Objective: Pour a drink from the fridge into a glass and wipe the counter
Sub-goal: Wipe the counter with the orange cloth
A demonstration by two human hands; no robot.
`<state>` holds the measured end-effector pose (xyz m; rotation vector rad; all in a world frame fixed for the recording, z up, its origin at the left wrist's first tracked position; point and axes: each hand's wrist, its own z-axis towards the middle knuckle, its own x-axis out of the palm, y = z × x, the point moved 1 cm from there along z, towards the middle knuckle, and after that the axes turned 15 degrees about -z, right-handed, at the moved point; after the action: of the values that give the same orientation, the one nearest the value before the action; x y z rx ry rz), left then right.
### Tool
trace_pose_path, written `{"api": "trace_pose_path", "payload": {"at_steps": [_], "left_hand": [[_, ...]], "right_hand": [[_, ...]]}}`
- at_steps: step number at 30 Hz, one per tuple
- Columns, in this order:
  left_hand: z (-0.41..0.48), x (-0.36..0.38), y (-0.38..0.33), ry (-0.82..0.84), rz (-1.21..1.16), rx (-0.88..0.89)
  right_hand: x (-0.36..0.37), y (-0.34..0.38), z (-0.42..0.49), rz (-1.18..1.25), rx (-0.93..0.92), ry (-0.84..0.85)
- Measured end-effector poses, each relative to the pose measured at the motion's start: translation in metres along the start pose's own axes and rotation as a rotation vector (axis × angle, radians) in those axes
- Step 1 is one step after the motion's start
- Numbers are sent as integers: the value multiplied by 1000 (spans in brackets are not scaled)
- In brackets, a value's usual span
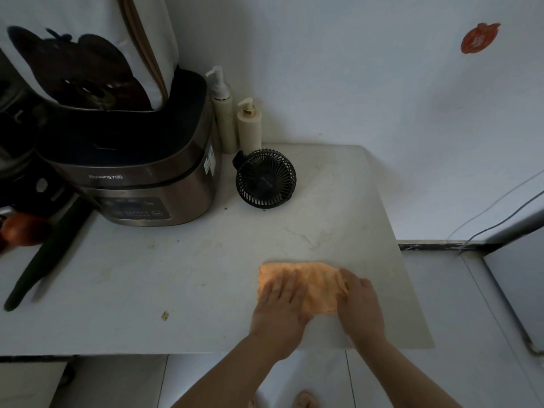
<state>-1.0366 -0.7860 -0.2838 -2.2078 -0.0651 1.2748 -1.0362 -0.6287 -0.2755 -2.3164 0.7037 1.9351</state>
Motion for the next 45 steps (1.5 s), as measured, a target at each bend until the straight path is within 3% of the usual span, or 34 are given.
{"api": "trace_pose_path", "payload": {"at_steps": [3,12,18,22,26,28,32,35,37,42,45], "left_hand": [[-4,-10,3,-12,6,-56],[-18,-23,15,62,28,-140],[-17,-26,19,56,61,-132],[-20,-39,25,-31,42,-140],[-25,-50,39,-160,-30,-196],[-28,-54,44,-187,-57,-233],[-32,-53,51,-222,-121,-278],[-33,-47,51,-236,-157,-258],[-33,-43,49,-255,-170,-248],[-28,-39,54,-274,-177,-229],[-21,-38,57,-227,-133,-200]], "right_hand": [[-10,7,7,217,124,-23],[-12,18,8,172,182,102],[-28,31,5,109,93,83],[-38,60,-5,219,-22,20],[-32,99,-16,370,-202,94],[-22,102,-20,304,-277,112],[-5,80,-19,-50,-391,16],[13,67,-25,-244,-570,-106],[26,67,-29,-324,-675,-90],[48,71,-25,-418,-636,-11],[60,60,-17,-441,-621,-131]]}}
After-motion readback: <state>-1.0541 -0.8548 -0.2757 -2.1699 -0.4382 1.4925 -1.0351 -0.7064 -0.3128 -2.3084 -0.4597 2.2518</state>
